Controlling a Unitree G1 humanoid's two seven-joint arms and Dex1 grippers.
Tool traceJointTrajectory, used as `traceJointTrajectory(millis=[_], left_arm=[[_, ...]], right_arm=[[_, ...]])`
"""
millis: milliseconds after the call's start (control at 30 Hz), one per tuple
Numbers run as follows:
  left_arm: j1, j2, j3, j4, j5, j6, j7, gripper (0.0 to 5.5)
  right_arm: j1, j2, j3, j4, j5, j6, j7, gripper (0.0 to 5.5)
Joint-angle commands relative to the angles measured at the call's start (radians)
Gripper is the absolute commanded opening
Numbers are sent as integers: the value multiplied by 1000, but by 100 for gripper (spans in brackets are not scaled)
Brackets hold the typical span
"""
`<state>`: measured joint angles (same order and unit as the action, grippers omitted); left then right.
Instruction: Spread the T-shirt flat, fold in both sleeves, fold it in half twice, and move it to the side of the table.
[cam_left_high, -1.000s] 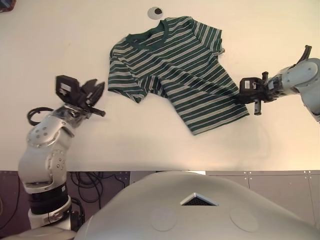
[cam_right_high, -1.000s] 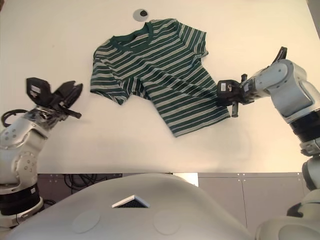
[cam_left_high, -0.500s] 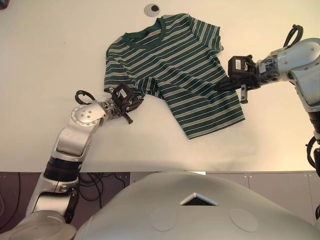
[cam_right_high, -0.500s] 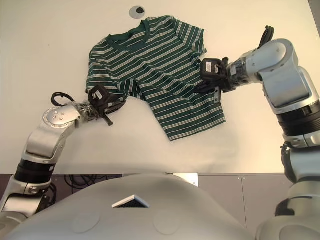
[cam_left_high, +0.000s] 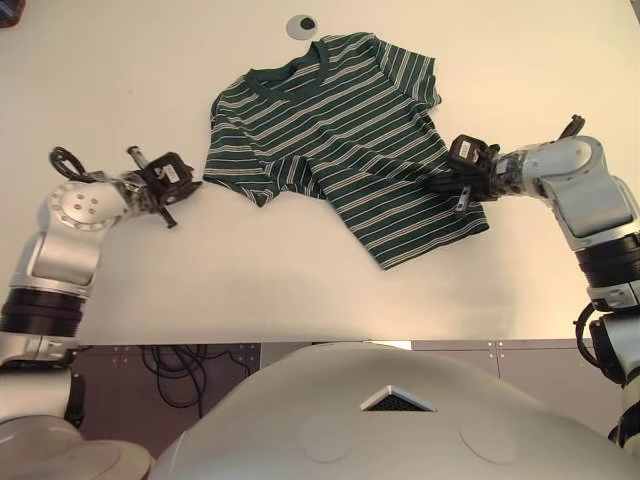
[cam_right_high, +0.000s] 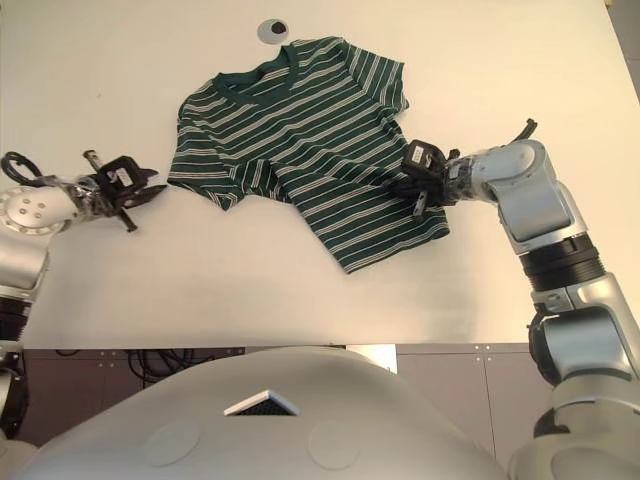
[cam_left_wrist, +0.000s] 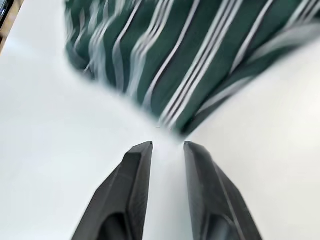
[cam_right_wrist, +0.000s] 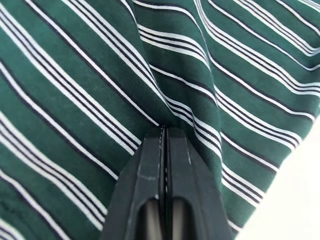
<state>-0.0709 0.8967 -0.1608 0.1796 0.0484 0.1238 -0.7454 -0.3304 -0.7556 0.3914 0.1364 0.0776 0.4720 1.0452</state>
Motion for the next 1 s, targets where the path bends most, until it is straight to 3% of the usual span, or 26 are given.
traceJointTrajectory(millis=[33, 200, 333, 400, 567, 800, 1000], left_arm=[[21, -69, 26, -107, -91, 50, -46, 113], [36, -128, 154, -436, -319, 278, -40, 113], [57, -153, 72, -567, -341, 388, -36, 113], [64, -172, 16, -572, -315, 402, -29, 113], [43, -205, -85, -501, -204, 377, 17, 182], [59, -205, -135, -379, -75, 268, 44, 182], [70, -214, -117, -351, -57, 211, 46, 92]], right_arm=[[82, 15, 18, 28, -20, 45, -10, 1], [92, 14, 15, 5, -21, 51, -3, 1], [101, 20, 11, -14, -15, 60, -7, 1], [98, 24, 11, -15, -15, 62, -10, 1], [98, 34, 11, -24, -12, 67, -17, 0], [113, 41, 11, -53, -3, 85, -28, 0], [112, 40, 10, -53, -2, 89, -33, 0]])
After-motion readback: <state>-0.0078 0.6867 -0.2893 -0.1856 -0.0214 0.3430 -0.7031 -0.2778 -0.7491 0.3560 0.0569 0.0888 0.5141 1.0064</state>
